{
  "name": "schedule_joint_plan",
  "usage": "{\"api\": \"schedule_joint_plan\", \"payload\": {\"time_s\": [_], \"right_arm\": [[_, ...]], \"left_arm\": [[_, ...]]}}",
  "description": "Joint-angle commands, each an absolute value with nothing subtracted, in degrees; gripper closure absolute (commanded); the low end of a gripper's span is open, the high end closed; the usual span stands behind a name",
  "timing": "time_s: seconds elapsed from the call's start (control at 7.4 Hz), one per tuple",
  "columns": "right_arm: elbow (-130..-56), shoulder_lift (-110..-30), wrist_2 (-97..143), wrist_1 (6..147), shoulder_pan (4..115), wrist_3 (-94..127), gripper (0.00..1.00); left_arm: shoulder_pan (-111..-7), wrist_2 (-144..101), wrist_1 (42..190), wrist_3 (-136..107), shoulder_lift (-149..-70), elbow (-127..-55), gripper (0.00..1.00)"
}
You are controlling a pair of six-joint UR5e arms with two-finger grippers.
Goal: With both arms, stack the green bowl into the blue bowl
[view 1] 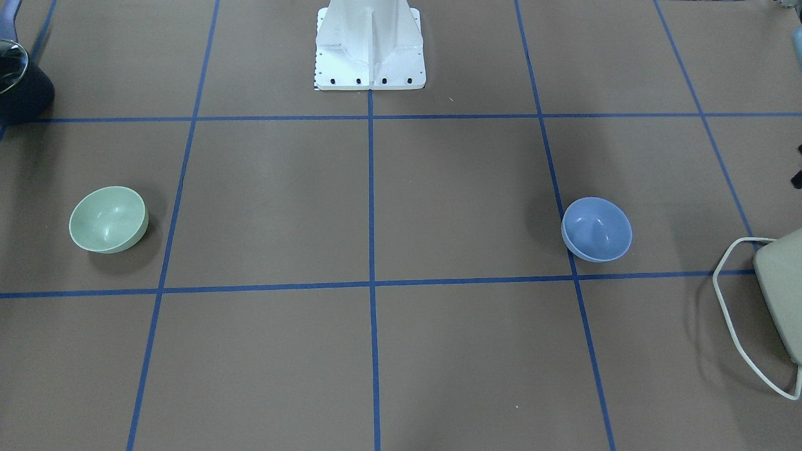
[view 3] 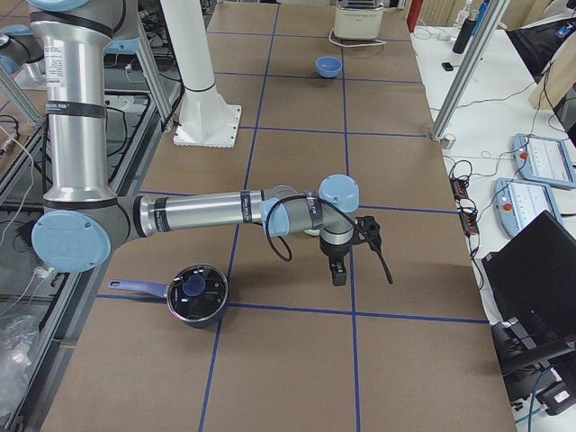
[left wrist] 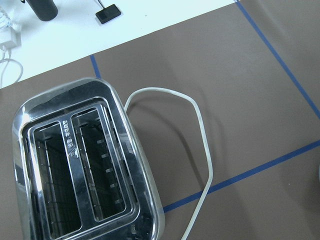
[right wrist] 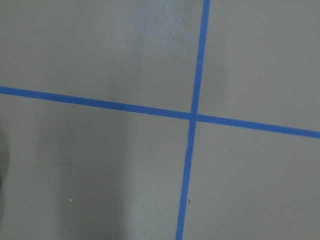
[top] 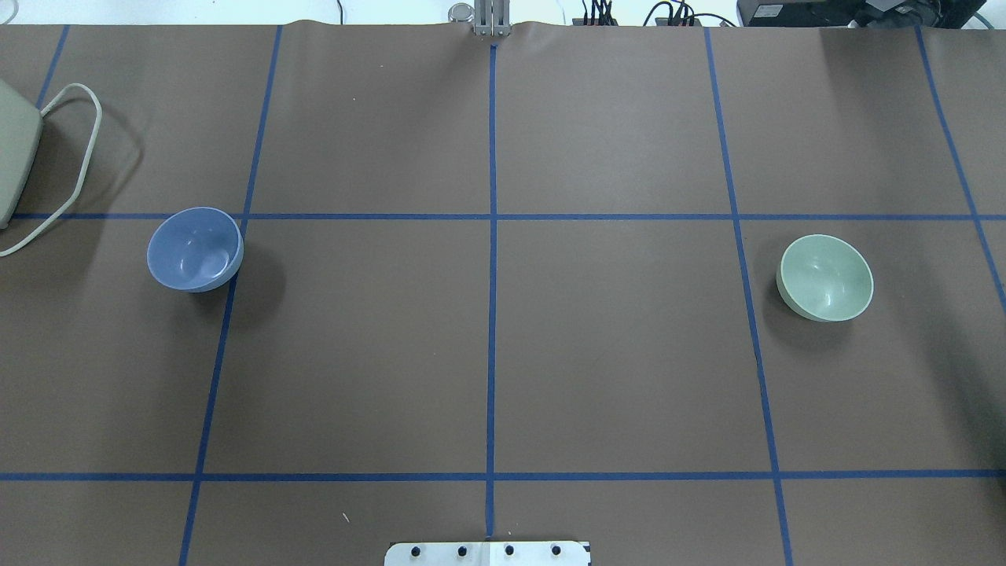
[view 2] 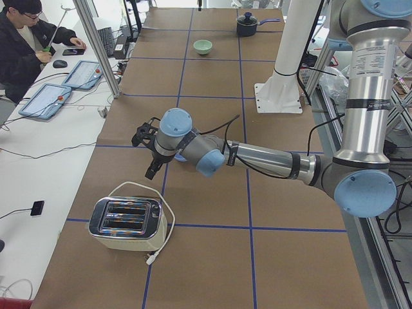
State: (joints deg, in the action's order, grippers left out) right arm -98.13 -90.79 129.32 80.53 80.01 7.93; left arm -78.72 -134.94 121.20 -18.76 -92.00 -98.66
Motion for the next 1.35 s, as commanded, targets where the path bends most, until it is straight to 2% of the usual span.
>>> {"api": "schedule_joint_plan", "payload": {"time_s": [0.0, 0.27, 0.41, 0.54, 0.81, 0.95, 1.22], "right_arm": [[-100.01, -89.3, 125.7, 75.85, 72.37, 19.73, 0.0], [-100.72, -89.82, 126.03, 74.89, 72.16, 21.71, 0.0], [-100.81, -90.26, 126.21, 74.53, 72.16, 21.71, 0.0], [-100.9, -90.35, 126.21, 74.53, 72.16, 21.71, 0.0], [-100.9, -90.35, 126.21, 74.18, 72.16, 21.71, 0.0], [-100.9, -90.35, 126.12, 74.18, 72.16, 21.71, 0.0], [-100.9, -90.35, 126.12, 74.09, 72.16, 21.71, 0.0]], "left_arm": [[-66.67, -130.38, 123.31, -34.22, -92.9, -98.35, 0.01], [-55.51, -119.39, 124.18, -44.16, -94.12, -97.22, 0.02], [-53.63, -118.05, 125.41, -45.34, -95.17, -95.64, 0.04], [-51.96, -117.43, 126.9, -45.09, -95.71, -93.71, 0.3], [-51.68, -117.42, 129.46, -44.83, -96.68, -90.97, 0.89], [-51.77, -117.42, 129.55, -44.74, -96.59, -90.79, 1.0], [-51.77, -117.86, 129.55, -44.74, -96.77, -91.31, 1.0]]}}
